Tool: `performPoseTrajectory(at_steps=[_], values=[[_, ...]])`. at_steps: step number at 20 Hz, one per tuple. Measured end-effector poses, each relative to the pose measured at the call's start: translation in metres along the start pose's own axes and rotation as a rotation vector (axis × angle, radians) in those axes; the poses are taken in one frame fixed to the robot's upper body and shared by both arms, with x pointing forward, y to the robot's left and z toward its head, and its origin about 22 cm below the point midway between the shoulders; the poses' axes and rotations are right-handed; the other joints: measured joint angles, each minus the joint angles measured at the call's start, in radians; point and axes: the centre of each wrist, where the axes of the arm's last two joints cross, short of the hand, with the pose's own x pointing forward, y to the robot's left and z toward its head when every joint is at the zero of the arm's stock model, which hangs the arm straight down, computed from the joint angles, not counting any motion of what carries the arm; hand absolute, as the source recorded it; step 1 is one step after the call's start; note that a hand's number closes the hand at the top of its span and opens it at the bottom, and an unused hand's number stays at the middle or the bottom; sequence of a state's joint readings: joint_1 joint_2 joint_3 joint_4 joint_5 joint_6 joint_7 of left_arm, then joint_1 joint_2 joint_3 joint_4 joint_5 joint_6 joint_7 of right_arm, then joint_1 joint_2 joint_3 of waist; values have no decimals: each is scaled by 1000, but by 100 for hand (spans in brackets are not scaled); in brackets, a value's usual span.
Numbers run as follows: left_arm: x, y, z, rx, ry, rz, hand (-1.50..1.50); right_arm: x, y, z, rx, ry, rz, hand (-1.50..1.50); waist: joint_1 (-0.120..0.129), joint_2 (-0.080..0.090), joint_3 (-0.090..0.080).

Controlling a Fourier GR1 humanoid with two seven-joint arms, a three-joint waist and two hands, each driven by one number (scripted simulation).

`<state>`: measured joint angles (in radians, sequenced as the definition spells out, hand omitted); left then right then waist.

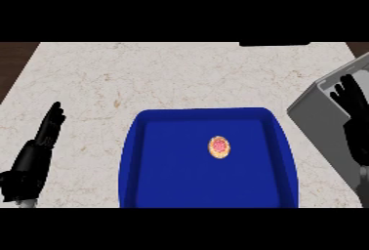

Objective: Pick the cupcake from the tray and place it in the cardboard box

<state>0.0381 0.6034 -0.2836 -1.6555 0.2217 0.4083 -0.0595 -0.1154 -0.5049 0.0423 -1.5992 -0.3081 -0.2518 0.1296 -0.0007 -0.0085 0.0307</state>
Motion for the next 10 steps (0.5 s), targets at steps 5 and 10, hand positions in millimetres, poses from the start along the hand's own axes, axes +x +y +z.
performPoseTrajectory(at_steps=[5, 10], values=[[22, -3, -19, -92, -107, -37, 0, 64, 10, -8, 102, -231, 6, -150, -12, 2, -25], [35, -12, -32, -236, -181, -20, 0, 107, 7, -8, 223, -384, 251, -150, -16, 7, -32]])
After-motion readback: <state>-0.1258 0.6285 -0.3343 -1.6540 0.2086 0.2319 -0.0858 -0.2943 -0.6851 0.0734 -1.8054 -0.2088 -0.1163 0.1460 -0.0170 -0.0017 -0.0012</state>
